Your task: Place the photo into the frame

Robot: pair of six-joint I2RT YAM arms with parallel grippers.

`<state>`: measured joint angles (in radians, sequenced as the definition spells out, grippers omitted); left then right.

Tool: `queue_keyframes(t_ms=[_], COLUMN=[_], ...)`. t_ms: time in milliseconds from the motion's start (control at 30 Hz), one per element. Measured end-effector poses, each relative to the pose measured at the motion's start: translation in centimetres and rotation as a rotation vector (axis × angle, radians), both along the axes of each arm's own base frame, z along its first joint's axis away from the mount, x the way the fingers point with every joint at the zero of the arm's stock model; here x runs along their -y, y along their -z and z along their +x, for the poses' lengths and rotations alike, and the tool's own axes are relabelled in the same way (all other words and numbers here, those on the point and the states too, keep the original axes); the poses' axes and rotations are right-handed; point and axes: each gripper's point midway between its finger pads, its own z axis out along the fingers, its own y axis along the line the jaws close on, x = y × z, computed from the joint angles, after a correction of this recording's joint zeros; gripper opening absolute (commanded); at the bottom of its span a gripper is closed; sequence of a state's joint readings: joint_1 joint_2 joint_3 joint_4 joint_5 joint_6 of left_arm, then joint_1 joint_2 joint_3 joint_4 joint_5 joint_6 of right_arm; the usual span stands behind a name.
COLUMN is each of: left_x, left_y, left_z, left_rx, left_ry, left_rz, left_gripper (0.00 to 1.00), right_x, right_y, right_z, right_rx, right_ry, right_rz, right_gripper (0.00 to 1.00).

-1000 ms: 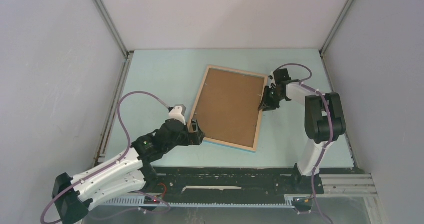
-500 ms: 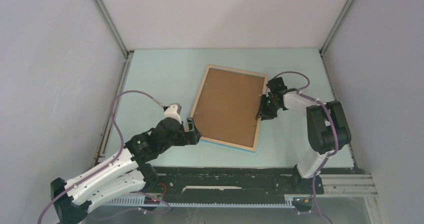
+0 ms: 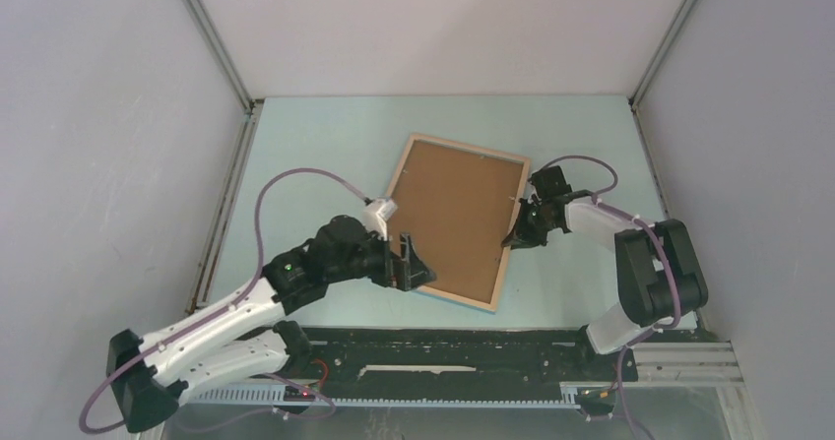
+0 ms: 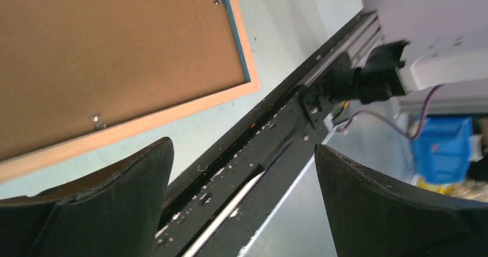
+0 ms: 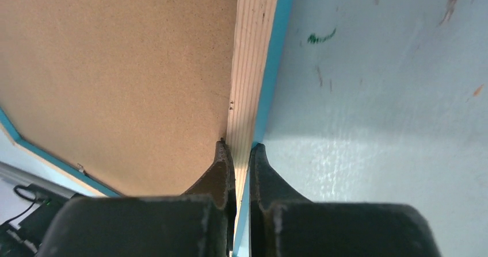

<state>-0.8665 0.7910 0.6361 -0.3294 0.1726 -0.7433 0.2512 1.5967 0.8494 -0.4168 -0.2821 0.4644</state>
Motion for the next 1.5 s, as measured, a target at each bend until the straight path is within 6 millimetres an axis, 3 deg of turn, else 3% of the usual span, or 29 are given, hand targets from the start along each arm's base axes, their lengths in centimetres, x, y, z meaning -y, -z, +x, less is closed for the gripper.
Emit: queue_keyframes(t_ms=[133, 300, 400, 467, 567, 800, 967, 1100, 1167, 1233, 1367, 1500], left_x=[2.0, 4.3, 5.7, 6.2, 6.7, 7.0, 7.8, 8.2, 8.5, 8.8, 9.2, 8.0], left_y=[0.0, -0.8, 0.0, 1.6, 3.2, 1.6, 3.6, 4.3, 4.2, 4.0, 2.3, -0.7], left_z=[-1.3, -3.4, -3.3, -2.7, -3.1, -1.0, -0.8, -0.7, -0.9, -1.1, -1.7, -1.9], left_rx=[0.074, 0.241, 0.390, 0.482, 0.579, 0.822, 0.859, 0.835, 0.806, 0.770, 0.669, 0.630], left_ry=[0.168, 0.334, 0.359, 0.360, 0.407, 0.365, 0.397, 0.380, 0.355, 0.328, 0.267, 0.212], left_rz=[0.074, 0.079, 0.158, 0.264, 0.368, 0.472, 0.553, 0.552, 0.523, 0.483, 0.343, 0.201], left_gripper=[1.00, 1.00, 0.96, 0.90, 0.93, 1.00, 1.00, 1.00, 1.00, 1.00, 1.00, 1.00], right_x=[-0.1, -0.3, -0.5, -0.5, -0.4, -1.1, -1.4, -0.9, -0.5, -0.1, -1.4, -2.8], right_y=[-0.9, -2.6, -3.5, -4.1, -4.9, -6.4, -6.8, -7.3, -7.7, -7.9, -7.7, -7.2], right_z=[-1.2, -1.3, -1.1, -0.9, -0.7, -0.4, -0.5, -0.5, -0.6, -0.8, -2.0, -4.4], right_rx=[-0.015, -0.017, -0.009, -0.002, 0.007, 0.024, 0.026, 0.065, 0.102, 0.121, 0.110, 0.038], right_ry=[0.021, 0.053, 0.066, 0.074, 0.083, 0.059, 0.044, 0.038, 0.030, 0.028, -0.042, -0.091], right_rz=[0.051, 0.145, 0.192, 0.217, 0.251, 0.346, 0.375, 0.342, 0.304, 0.253, 0.152, 0.126], right_gripper=[0.00, 0.00, 0.00, 0.00, 0.00, 0.00, 0.02, 0.33, 0.53, 0.64, 0.78, 0.79])
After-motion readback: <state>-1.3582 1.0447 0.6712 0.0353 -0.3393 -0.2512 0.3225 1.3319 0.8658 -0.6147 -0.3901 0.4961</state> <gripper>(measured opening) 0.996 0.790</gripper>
